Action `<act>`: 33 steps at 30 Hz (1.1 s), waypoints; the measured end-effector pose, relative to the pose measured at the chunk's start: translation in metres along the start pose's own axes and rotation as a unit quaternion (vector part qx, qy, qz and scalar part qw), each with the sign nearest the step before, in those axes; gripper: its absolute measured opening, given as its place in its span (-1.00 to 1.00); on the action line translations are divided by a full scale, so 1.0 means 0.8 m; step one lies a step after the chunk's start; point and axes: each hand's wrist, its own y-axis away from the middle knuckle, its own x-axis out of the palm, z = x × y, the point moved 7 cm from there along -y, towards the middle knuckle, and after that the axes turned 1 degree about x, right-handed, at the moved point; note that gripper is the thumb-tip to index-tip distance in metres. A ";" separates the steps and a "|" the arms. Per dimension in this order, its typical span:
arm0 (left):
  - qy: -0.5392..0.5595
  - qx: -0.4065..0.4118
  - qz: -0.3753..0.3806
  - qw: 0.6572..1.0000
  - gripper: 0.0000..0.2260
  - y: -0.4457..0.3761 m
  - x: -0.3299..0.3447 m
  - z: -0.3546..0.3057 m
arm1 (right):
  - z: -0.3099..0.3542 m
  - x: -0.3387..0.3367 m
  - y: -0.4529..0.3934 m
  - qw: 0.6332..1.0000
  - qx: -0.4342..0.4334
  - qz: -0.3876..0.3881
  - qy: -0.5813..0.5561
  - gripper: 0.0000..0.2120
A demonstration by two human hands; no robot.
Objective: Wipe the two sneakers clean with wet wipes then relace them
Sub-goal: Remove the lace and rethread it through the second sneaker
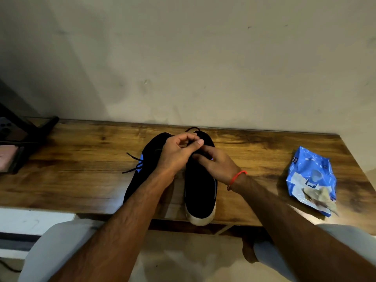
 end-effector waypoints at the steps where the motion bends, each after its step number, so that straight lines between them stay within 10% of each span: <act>1: -0.039 0.028 0.015 0.999 -0.89 -0.001 0.005 -0.003 | 0.003 0.003 0.001 0.999 -0.014 0.010 0.043 -0.90; 11: -0.314 0.080 0.067 0.944 -0.87 0.002 -0.009 -0.007 | -0.039 -0.020 -0.003 0.958 0.141 -0.118 -0.221 -0.90; 15: -0.137 -0.081 0.121 0.980 -0.95 0.006 -0.012 0.014 | -0.035 -0.023 0.000 0.947 0.145 -0.132 -0.253 -0.81; 25: -0.304 0.080 0.093 0.945 -0.84 0.013 0.016 0.013 | -0.016 -0.016 0.004 0.964 0.098 -0.034 -0.245 -0.86; 33: -0.267 -0.005 0.099 0.958 -0.91 0.001 -0.013 0.002 | -0.031 -0.028 0.009 0.946 0.163 -0.082 -0.269 -0.93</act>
